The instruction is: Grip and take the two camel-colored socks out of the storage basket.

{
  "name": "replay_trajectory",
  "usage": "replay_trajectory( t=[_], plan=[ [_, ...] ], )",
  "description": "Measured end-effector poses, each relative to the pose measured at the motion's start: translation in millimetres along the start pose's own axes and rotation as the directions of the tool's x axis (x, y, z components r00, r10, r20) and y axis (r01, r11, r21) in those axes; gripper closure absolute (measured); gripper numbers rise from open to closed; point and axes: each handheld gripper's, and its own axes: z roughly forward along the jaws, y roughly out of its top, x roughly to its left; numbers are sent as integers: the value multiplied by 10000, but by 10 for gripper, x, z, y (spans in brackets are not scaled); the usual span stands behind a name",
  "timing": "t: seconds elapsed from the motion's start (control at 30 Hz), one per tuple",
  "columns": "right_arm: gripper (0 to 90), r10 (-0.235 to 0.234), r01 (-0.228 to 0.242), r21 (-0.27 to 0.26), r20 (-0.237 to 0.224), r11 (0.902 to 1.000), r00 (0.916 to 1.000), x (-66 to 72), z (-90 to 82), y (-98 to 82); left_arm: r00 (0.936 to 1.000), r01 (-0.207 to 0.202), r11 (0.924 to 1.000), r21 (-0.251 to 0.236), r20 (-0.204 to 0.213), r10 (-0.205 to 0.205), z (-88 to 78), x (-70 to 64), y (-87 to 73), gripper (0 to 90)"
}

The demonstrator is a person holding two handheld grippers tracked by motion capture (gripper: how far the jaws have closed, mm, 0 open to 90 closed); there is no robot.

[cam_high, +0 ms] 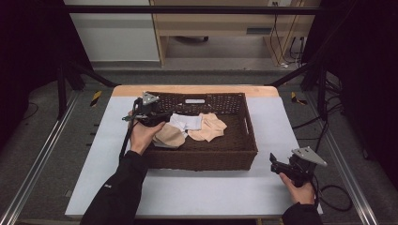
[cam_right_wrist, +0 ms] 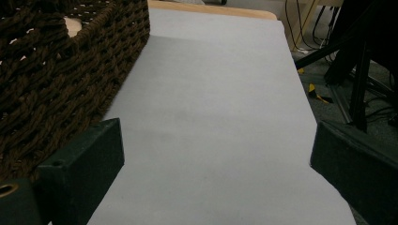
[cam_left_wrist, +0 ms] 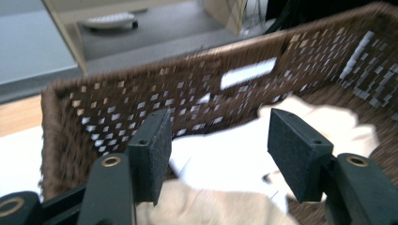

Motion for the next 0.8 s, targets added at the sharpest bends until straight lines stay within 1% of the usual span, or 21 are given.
replay_trajectory(
  t=[0.07,0.1,0.13,0.23,0.27,0.33,0.4,0.43,0.47,0.5,0.6,0.67,0.8],
  plan=[
    [35,-11,11,6,18,10000,10000,-1,1,-1,9997,-157,9995,280,-163,161,33,22,-53,398],
    [35,-14,14,32,26,10000,10000,0,1,-3,9996,-167,9992,366,-209,175,41,28,-70,396],
    [35,-70,69,32,42,10000,10000,-1,1,-7,9997,-97,9988,486,-222,108,53,43,-115,394],
    [36,-65,65,76,32,10000,10000,3,7,-9,9997,-156,9983,556,-178,166,64,44,-151,386],
    [36,-100,100,142,15,9998,9999,6,16,-12,9995,-264,9968,750,-148,275,79,40,-172,386],
    [37,-171,170,143,18,9998,9999,4,21,-14,9995,-257,9963,825,-153,271,94,31,-182,387],
    [37,-157,158,184,-12,9997,9999,8,22,-15,9987,-446,9937,1029,-202,469,128,21,-205,413],
    [37,-157,158,184,-12,9997,9999,8,22,-15,9987,-446,9937,1029,-202,469,128,21,-205,417],
    [38,-139,139,211,-15,9997,9999,9,20,-17,9983,-501,9908,1257,-247,536,165,12,-236,427],
    [38,-139,139,211,-15,9997,9999,9,20,-17,9983,-501,9908,1257,-247,536,165,12,-236,432],
    [38,-142,142,236,4,9996,9999,4,25,-20,9989,-338,9868,1583,-268,385,213,19,-280,444],
    [38,-142,142,257,-4,9996,9999,5,30,-22,9987,-395,9855,1650,-256,443,222,14,-285,442],
    [39,-220,221,326,-31,9992,9998,15,37,-26,9972,-541,9776,2033,-397,634,262,-11,-316,387]
  ],
)
